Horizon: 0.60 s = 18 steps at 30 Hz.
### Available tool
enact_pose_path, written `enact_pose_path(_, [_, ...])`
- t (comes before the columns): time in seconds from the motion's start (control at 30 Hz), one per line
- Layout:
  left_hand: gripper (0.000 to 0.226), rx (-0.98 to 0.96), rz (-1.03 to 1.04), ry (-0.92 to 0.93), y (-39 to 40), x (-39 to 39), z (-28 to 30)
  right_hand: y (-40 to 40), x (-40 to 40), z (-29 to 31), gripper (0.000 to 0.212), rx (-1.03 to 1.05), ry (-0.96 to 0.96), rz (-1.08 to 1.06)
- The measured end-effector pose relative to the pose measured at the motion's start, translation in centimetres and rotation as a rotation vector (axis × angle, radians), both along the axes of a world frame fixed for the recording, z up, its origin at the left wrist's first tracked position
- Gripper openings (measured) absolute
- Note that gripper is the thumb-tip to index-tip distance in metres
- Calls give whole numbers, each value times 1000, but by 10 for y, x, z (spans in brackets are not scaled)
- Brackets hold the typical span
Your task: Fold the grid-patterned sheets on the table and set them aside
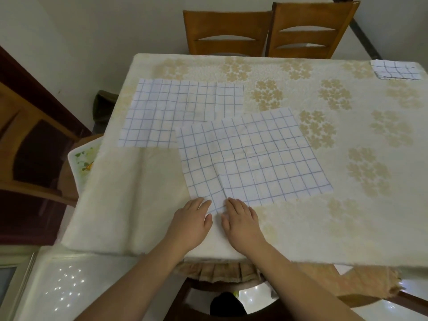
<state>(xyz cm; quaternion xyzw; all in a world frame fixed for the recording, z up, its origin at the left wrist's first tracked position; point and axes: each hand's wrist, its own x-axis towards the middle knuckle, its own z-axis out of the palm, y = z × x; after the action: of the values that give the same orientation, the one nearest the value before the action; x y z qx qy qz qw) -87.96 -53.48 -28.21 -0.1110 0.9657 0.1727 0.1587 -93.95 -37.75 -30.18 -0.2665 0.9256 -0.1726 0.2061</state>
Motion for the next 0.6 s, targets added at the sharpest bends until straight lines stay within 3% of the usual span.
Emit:
enact_pose_path(0.17, [50, 124, 92, 20, -7, 53, -6, 0, 48, 7, 85, 12, -22, 10])
enact_pose_path(0.4, [42, 491, 606, 32, -21, 111, -8, -20, 103, 29, 89, 15, -23, 43])
enact_pose_path(0.5, [45, 574, 738, 63, -28, 119, -14, -27, 117, 34, 73, -8, -51, 35])
enact_pose_path(0.6, [48, 802, 996, 55, -34, 121, -17, -29, 127, 36, 56, -36, -74, 37])
